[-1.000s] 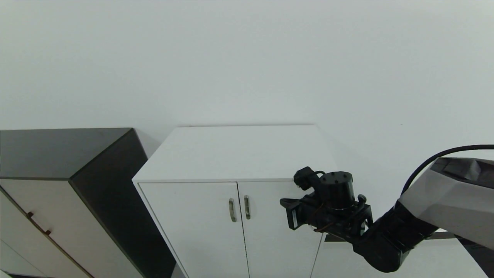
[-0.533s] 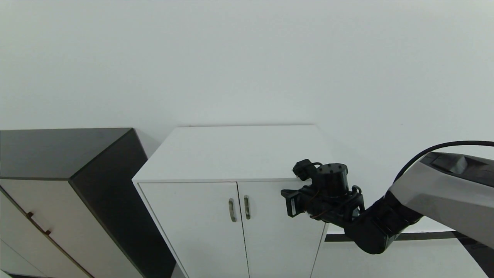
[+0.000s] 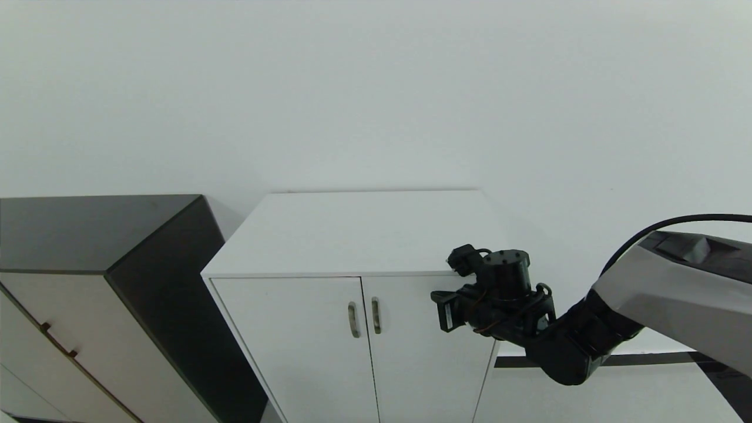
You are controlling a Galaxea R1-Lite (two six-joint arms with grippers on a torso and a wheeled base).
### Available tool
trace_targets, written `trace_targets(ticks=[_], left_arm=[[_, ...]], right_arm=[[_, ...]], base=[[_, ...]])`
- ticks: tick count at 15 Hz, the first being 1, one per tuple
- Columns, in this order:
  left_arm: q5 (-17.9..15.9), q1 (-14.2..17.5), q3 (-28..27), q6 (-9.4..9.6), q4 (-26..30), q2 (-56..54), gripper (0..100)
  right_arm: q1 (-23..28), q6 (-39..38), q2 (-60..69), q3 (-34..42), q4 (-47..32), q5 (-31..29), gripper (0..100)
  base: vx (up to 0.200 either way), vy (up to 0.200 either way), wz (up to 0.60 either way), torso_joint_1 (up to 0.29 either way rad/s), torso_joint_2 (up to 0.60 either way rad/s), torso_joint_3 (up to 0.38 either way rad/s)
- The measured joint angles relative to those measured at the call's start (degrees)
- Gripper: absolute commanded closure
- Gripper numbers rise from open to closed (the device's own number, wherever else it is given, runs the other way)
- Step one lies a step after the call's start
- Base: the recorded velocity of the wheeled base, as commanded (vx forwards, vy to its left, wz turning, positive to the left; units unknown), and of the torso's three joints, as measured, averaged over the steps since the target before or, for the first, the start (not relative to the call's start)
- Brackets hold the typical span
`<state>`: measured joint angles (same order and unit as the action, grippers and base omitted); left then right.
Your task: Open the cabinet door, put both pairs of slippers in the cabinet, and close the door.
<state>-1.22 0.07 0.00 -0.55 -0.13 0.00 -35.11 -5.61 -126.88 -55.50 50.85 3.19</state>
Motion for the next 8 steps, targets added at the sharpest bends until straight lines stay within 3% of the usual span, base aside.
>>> trace_targets(ticks=[4, 8], left_arm=[[0.0, 0.0, 0.0, 0.04, 0.0, 0.0, 100], [-0.1, 0.0, 0.0, 0.3, 0.0, 0.0, 100]], right_arm=[[-0.1, 0.2, 7.7, 9.6, 0.2, -1.0, 100], [-0.1, 2.0, 23.0, 27.1, 0.1, -3.2, 100]], base=[[0.0, 0.0, 0.0, 0.0, 0.0, 0.0], [0.0, 0.0, 0.0, 0.0, 0.0, 0.0]])
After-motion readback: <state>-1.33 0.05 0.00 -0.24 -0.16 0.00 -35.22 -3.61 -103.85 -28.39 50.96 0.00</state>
